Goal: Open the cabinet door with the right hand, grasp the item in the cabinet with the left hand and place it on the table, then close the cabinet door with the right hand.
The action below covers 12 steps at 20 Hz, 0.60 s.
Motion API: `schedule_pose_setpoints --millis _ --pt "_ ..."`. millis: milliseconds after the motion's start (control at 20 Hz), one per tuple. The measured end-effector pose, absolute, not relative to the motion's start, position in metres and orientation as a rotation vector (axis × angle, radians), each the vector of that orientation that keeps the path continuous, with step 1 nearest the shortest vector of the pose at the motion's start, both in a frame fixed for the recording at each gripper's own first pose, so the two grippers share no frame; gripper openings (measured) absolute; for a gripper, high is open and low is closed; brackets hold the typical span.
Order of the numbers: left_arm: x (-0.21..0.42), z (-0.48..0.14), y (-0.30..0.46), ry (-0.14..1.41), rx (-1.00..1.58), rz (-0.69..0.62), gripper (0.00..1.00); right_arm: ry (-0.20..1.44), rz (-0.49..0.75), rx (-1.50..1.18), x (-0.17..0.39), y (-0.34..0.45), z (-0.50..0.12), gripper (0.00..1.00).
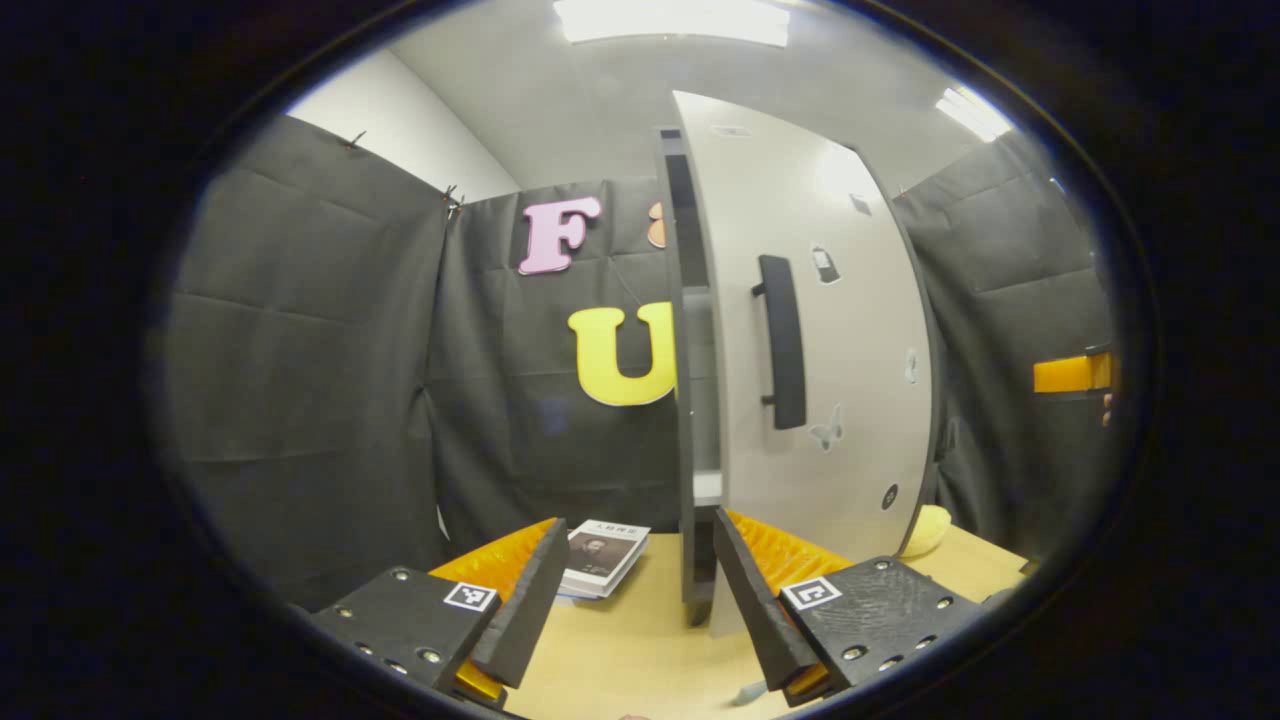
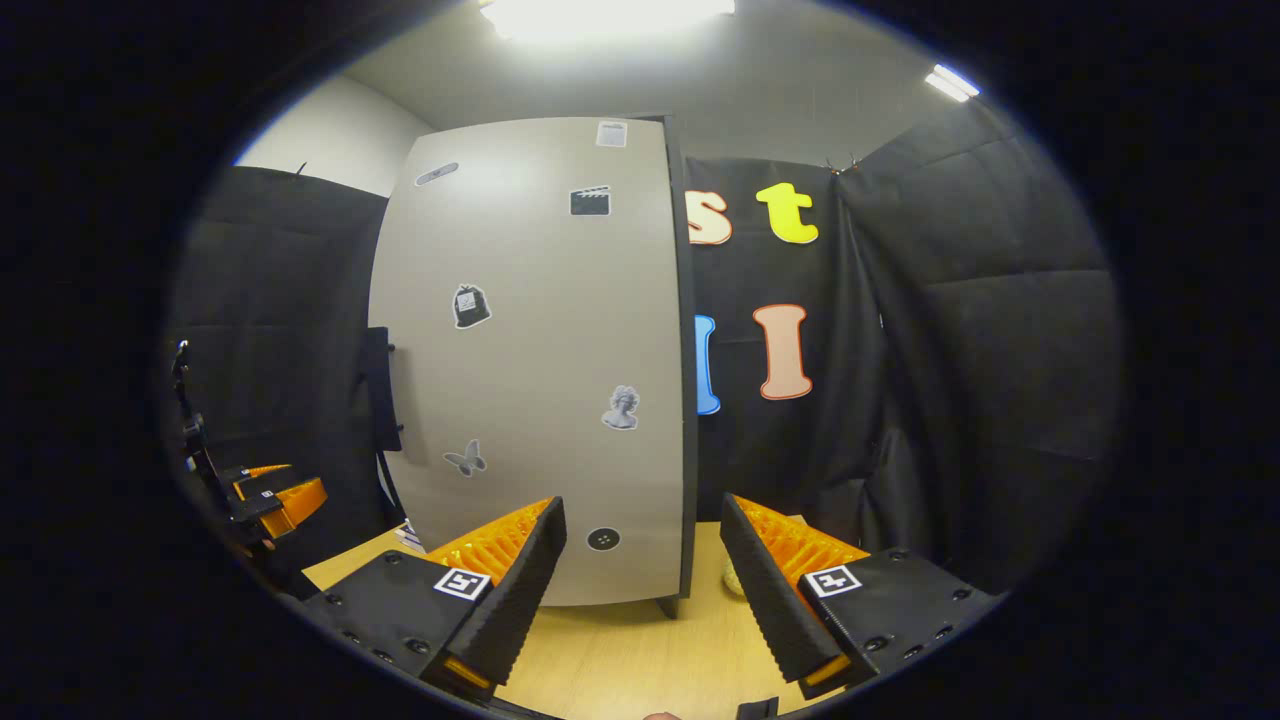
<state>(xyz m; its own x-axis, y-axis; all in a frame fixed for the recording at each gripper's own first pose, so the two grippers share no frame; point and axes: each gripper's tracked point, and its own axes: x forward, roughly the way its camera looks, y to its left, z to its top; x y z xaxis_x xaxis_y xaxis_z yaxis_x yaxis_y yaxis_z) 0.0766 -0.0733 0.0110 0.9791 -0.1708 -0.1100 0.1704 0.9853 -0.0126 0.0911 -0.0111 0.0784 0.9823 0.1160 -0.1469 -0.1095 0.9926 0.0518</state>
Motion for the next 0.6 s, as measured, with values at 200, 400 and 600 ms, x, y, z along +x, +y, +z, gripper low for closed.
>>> schedule_pose_setpoints --millis 200,400,600 --pt "0.075 0.024 -0.101 0.091 -0.002 -0.189 0.87 0.13 0.069 0.05 0.082 -0.051 0.079 0.98" --pt "0.076 0.034 -0.106 0.078 0.002 -0.194 0.88 0.123 0.02 0.055 0.078 -0.077 0.073 0.98" --pt "0.076 0.04 -0.104 0.068 -0.001 -0.188 0.87 0.126 -0.003 0.083 0.08 -0.085 0.068 0.98"
